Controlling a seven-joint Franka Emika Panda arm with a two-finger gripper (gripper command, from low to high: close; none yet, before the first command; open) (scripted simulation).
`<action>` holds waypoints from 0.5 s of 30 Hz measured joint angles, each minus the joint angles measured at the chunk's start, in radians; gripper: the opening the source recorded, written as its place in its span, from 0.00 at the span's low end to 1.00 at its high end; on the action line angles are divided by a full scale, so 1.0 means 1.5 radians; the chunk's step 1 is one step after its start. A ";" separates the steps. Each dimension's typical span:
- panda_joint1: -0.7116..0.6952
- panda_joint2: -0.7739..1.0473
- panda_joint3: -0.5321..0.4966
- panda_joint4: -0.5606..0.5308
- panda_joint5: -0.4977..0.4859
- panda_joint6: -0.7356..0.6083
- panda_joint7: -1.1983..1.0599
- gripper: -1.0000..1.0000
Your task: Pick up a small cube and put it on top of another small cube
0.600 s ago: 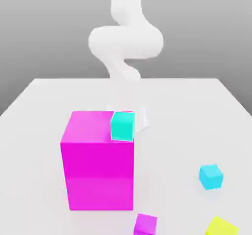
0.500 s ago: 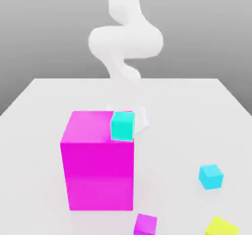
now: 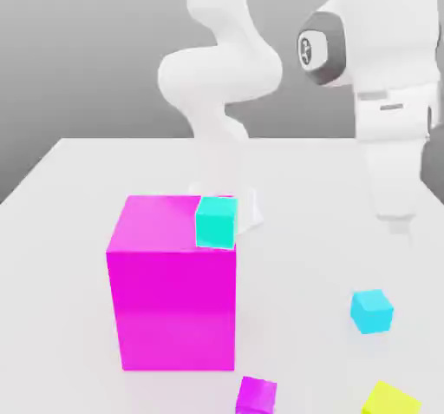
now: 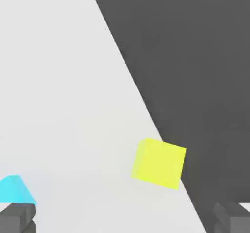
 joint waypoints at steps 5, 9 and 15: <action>0.053 0.112 0.024 -0.051 -0.058 0.066 -0.096 0.50; 0.065 0.206 0.012 -0.047 -0.095 0.138 -0.097 0.50; 0.073 0.276 0.003 -0.034 -0.102 0.193 -0.093 0.00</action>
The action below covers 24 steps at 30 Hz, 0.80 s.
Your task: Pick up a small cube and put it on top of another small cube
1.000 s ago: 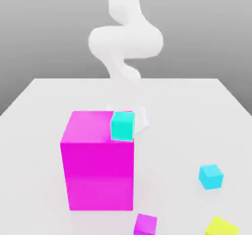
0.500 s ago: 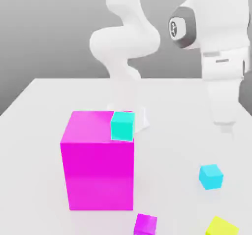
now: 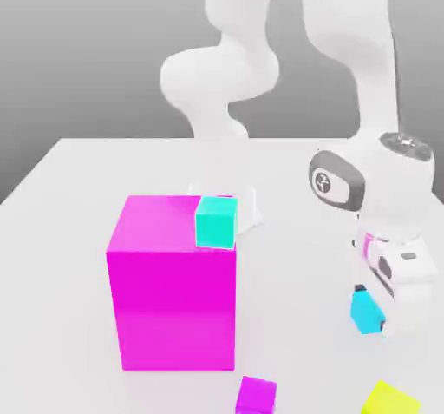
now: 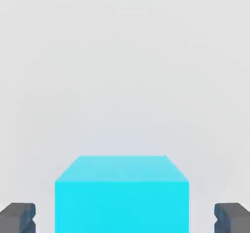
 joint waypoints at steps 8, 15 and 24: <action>-0.006 -0.077 0.008 -0.015 0.009 -0.063 -0.007 0.00; -0.083 -0.233 -0.017 0.005 0.066 -0.240 0.014 0.00; -0.207 -0.428 -0.081 0.071 0.035 -0.500 0.163 0.00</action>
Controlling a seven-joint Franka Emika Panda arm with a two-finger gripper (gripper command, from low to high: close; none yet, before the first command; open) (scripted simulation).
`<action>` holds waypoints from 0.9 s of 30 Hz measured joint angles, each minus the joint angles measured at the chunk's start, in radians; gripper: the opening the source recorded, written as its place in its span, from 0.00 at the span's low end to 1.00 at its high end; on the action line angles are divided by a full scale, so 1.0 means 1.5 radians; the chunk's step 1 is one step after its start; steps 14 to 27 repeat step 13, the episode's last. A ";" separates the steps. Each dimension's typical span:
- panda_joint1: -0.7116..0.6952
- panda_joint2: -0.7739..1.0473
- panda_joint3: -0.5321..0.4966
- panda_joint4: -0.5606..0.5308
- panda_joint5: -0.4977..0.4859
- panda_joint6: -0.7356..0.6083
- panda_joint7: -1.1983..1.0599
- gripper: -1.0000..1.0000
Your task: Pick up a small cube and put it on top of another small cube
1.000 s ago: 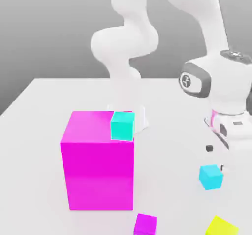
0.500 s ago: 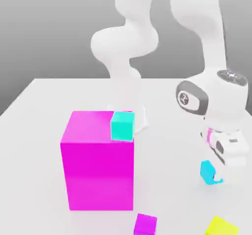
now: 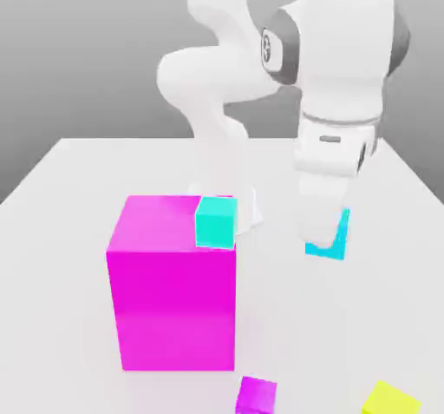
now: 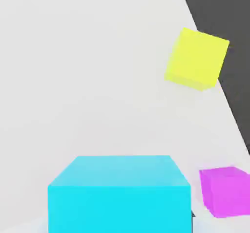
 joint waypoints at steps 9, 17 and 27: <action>-0.107 -0.083 -0.034 -0.020 -0.042 -0.061 0.106 0.00; -0.108 -0.077 -0.035 -0.031 -0.042 -0.044 0.106 1.00; -0.108 -0.077 -0.035 -0.031 -0.042 -0.044 0.106 1.00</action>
